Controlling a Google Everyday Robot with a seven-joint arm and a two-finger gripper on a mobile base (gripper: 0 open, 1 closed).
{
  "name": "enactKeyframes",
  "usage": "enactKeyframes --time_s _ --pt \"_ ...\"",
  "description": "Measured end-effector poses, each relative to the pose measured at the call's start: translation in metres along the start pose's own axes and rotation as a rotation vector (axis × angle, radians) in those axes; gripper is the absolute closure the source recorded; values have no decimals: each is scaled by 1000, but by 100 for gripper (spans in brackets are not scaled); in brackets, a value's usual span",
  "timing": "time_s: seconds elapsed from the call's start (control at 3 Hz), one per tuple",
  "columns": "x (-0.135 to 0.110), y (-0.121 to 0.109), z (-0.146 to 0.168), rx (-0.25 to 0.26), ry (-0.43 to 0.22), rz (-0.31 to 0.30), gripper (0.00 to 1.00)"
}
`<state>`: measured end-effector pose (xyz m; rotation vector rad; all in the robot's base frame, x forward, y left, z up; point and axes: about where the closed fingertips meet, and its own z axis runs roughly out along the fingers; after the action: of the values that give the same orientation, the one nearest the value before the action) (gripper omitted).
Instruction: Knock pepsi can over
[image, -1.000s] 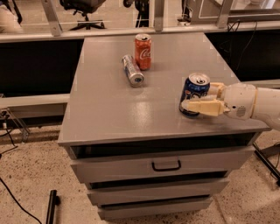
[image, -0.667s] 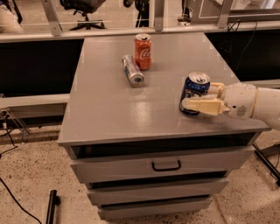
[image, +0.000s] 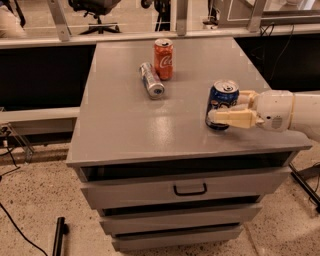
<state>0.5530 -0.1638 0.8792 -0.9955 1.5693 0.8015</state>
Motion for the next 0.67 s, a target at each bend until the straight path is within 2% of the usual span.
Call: enactKeyframes --time_s 0.67 --pt "-13 -2 -2 -17 127 -41 49"
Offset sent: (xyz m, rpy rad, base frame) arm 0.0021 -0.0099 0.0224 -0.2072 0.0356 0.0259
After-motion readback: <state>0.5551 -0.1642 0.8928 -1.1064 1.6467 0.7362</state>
